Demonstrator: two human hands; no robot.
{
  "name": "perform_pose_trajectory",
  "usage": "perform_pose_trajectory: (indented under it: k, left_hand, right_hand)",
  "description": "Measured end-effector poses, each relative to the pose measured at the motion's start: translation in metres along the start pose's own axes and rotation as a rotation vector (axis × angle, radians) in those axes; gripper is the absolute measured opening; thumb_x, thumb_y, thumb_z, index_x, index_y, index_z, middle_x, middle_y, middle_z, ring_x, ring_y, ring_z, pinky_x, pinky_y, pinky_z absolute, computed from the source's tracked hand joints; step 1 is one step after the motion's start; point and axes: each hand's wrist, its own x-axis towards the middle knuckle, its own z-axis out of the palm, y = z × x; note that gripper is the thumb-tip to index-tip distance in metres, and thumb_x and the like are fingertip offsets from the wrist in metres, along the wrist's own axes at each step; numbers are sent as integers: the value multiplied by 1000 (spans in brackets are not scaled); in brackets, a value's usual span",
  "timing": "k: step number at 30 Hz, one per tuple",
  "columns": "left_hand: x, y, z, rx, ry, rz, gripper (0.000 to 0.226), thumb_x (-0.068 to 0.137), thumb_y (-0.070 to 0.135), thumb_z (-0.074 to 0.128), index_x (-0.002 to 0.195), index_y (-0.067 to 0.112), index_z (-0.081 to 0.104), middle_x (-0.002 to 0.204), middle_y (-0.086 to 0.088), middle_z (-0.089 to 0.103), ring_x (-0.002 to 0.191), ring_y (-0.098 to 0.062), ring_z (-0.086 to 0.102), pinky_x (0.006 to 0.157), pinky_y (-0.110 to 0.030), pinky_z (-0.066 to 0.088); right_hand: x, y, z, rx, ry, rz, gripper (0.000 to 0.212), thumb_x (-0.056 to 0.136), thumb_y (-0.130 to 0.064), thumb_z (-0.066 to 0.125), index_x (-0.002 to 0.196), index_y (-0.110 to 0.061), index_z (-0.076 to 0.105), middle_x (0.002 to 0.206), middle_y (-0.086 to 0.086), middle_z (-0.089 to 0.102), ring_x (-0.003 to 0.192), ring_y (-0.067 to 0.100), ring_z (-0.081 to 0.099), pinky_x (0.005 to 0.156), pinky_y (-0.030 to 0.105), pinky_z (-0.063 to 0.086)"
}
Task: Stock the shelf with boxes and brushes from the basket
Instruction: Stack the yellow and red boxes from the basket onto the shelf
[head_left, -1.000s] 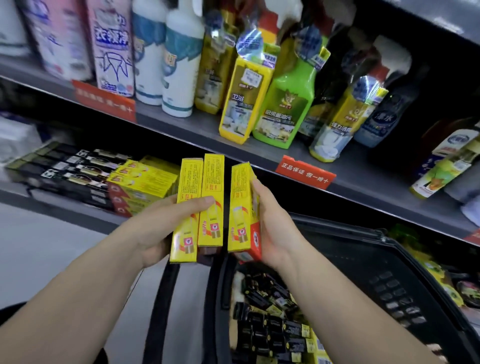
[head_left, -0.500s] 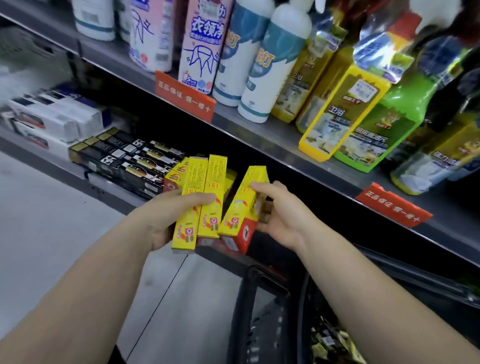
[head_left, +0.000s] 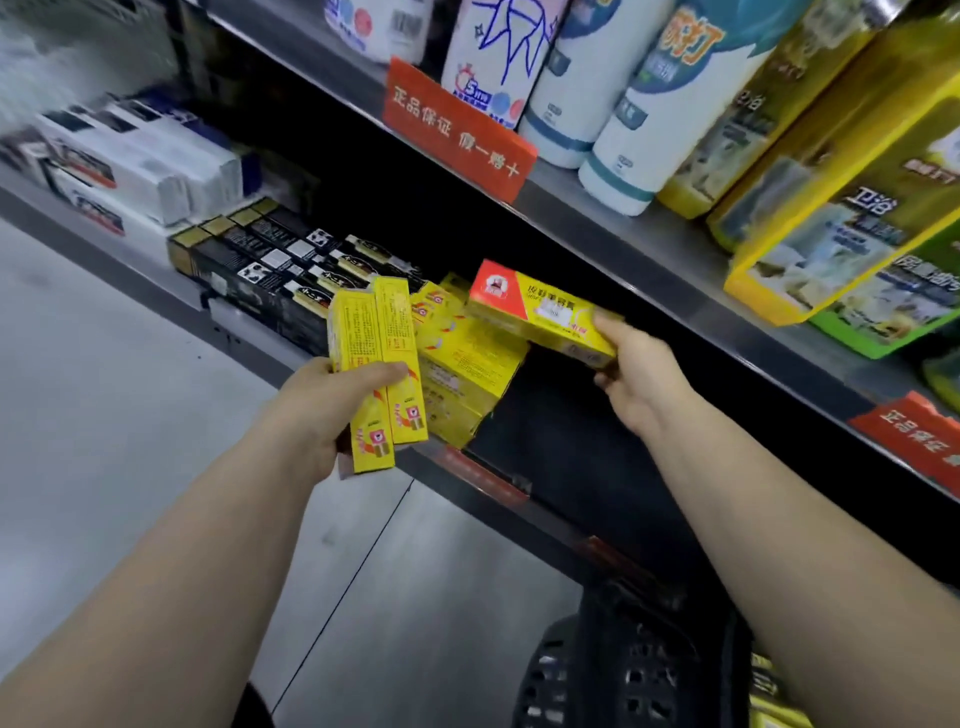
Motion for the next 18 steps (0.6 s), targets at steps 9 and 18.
perform_pose_trajectory:
  k: [9,18]
  left_hand:
    - [10,-3,18,-85,-22,0,40,79,23,73,116,14,59,97,-6,73,81,-24,72,59,-35,57]
    - [16,-4,24,-122,-37,-12,40,82,21,69,119,13,55,96,-9,73,80,-27,71,72,-45,59]
  right_hand:
    - [61,16,30,-419,-106,-266,27,89,-15,61,108,-24,44,107,3,56,92,18,54,81,32,44]
    - [79,35,46,-679,-282,-142,40,95,-23,53,133,-15,42,129,16,51,117,29,52,103,43,41]
